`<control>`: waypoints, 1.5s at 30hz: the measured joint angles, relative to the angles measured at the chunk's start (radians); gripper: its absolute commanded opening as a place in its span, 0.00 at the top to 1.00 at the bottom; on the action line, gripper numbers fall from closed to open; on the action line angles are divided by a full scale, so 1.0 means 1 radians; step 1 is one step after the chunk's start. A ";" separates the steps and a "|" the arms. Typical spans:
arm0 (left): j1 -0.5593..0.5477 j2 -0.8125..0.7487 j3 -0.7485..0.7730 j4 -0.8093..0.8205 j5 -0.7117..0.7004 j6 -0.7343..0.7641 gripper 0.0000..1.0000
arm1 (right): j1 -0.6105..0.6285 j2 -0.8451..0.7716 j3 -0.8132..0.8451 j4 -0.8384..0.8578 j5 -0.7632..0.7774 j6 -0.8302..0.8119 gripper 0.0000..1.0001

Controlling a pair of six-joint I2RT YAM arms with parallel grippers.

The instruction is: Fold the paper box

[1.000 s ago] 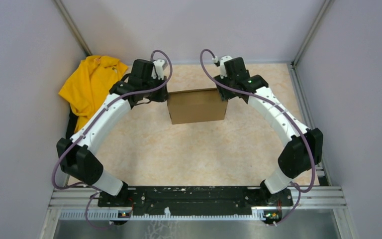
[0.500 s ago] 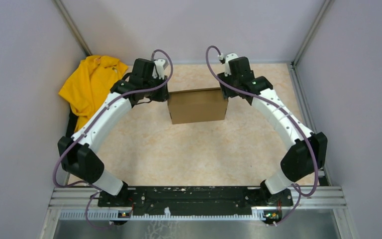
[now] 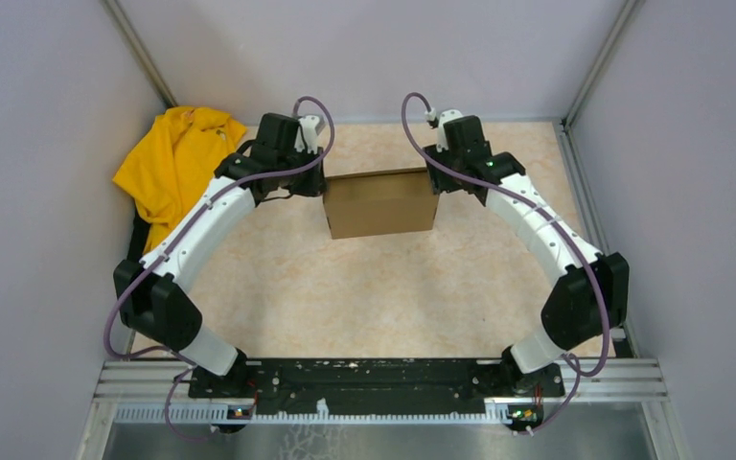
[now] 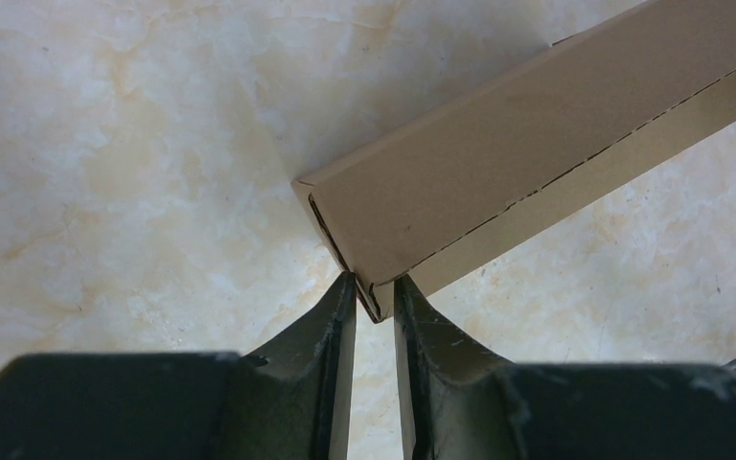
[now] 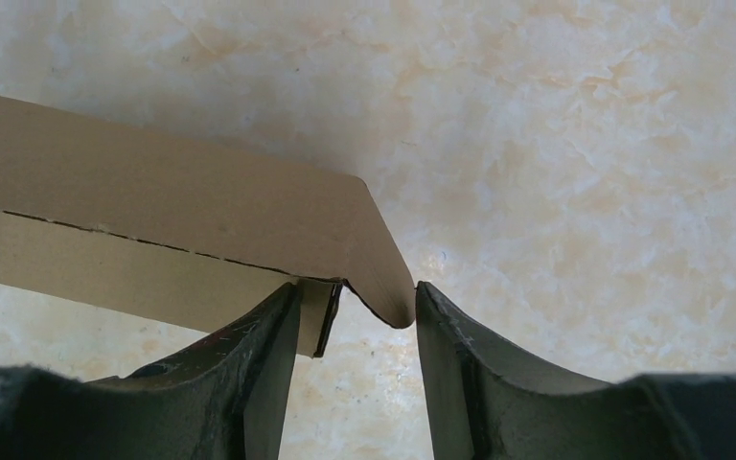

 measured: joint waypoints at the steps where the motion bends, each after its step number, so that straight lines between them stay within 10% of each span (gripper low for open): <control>1: 0.001 0.000 0.000 0.000 0.000 0.000 0.73 | 0.000 0.000 -0.003 0.011 0.000 0.000 0.54; 45: 0.018 0.023 0.016 -0.012 0.029 0.008 0.65 | -0.074 0.002 -0.010 0.080 -0.043 -0.048 0.50</control>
